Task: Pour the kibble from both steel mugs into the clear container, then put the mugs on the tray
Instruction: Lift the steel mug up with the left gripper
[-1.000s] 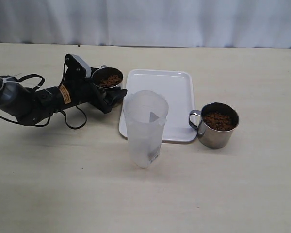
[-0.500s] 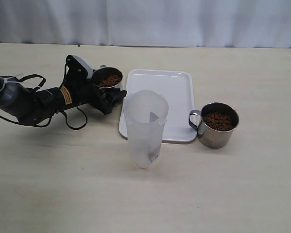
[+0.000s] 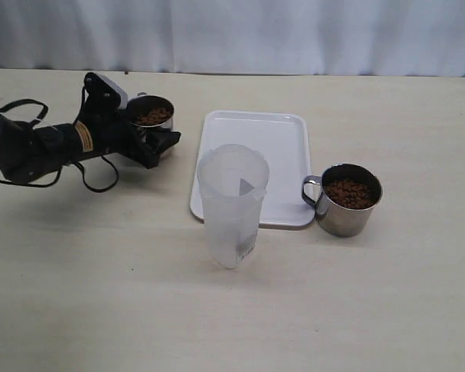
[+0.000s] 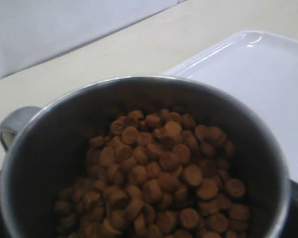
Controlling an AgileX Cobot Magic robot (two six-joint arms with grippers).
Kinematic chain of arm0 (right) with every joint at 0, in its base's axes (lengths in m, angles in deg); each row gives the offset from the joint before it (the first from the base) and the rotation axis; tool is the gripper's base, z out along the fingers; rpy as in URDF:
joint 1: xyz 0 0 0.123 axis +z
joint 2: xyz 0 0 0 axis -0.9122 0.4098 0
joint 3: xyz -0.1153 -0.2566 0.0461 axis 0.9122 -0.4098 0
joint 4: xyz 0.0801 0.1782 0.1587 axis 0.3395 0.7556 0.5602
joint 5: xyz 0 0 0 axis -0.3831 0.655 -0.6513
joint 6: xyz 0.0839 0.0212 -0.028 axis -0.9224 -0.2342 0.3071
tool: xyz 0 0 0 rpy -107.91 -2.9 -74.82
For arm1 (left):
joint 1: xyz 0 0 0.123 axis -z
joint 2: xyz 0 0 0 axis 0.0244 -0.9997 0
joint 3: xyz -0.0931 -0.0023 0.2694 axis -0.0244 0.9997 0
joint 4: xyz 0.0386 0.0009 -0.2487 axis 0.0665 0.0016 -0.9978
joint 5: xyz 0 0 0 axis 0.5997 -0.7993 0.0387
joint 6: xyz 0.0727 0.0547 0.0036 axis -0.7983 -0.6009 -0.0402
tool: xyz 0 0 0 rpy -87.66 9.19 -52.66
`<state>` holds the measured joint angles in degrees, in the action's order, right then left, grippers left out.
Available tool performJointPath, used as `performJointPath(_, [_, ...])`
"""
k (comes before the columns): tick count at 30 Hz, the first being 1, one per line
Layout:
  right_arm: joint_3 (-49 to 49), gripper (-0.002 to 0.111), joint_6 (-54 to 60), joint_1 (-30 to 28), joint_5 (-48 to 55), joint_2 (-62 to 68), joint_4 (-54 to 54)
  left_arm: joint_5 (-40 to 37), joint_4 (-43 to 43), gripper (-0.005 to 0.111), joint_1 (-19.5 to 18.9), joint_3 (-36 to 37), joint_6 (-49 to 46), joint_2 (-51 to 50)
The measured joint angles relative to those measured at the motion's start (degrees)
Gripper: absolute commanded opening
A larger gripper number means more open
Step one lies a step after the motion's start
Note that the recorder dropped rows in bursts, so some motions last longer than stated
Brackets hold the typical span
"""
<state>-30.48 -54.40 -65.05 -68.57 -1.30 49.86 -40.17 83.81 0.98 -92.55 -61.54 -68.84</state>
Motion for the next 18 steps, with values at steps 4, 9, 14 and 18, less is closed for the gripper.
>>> performJointPath(4, [0.0,0.005,0.0,0.0,0.0,0.0,0.0,-4.0,9.6,0.0,-0.6,0.1,6.4,5.1])
performJointPath(9, [0.0,0.005,0.0,0.0,0.0,0.0,0.0,-6.9,18.8,0.0,-0.6,0.2,15.6,13.2])
performJointPath(14, [0.0,0.005,0.0,0.0,0.0,0.0,0.0,-11.5,20.7,0.0,-0.6,3.1,17.8,22.8])
performJointPath(18, [0.0,0.005,0.0,0.0,0.0,0.0,0.0,-12.3,20.8,0.0,-0.6,6.9,17.9,29.3])
